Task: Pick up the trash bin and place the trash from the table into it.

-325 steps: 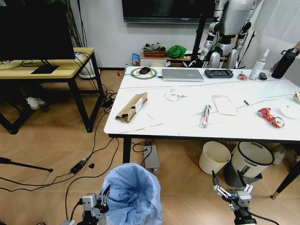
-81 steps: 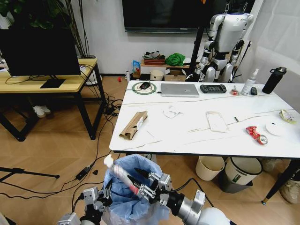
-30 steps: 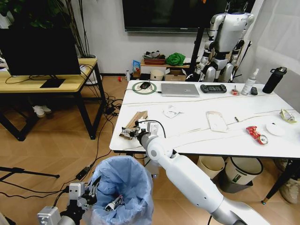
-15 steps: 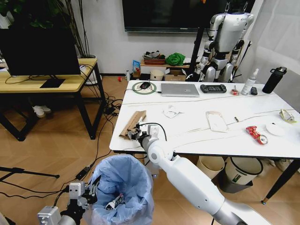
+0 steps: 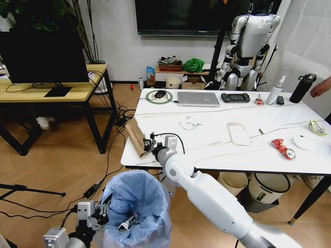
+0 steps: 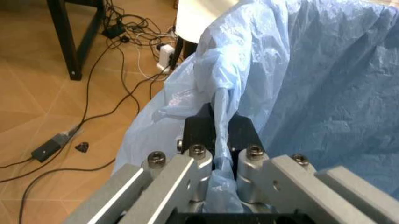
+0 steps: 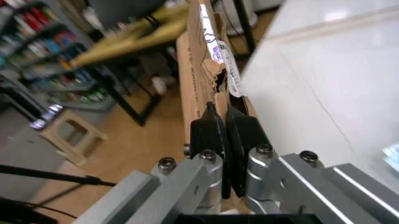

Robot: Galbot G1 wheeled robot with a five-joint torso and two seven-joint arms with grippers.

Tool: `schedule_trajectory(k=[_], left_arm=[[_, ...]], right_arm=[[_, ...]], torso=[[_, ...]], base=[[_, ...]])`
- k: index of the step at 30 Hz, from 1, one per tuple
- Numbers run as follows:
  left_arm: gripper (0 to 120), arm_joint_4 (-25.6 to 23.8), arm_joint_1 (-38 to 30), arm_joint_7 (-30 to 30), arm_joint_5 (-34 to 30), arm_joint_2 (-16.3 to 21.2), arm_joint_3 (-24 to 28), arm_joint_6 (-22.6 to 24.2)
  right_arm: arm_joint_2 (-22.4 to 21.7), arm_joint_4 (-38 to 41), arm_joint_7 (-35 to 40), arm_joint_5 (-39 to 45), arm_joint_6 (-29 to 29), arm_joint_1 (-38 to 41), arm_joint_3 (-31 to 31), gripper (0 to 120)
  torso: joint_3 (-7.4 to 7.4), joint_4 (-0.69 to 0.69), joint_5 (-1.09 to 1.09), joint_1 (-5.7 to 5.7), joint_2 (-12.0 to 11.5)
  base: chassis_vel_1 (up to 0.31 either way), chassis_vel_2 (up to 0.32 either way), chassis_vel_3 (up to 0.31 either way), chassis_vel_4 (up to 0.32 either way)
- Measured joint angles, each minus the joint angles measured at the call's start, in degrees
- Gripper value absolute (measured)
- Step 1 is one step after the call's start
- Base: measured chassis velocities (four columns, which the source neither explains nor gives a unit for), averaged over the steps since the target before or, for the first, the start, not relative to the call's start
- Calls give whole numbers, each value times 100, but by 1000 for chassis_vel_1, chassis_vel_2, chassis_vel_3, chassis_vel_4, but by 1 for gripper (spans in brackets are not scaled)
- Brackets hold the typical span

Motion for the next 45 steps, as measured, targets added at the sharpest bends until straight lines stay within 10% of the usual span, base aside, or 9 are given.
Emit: schedule_trajectory(k=[15,35,45], left_arm=[[0,-20,-8,-15,-25,-77,-35,1],[0,-130,10,-46,-35,-248,-50,42],[0,-155,26,-44,36,-332,-21,43]], right_arm=[[-2356,2913,-1340,683,504,-2152,708,0],[-2654,3432,-1829,-236,761,-3526,289,0],[-2632,3485,-2008,-558,839,-3663,666,34]], torso=[[-1,-2,1,-1,1],[-1,0,0,-1,1],[0,0,0,0,1]], base=[[0,0,0,0],[0,0,0,0],[0,0,0,0]])
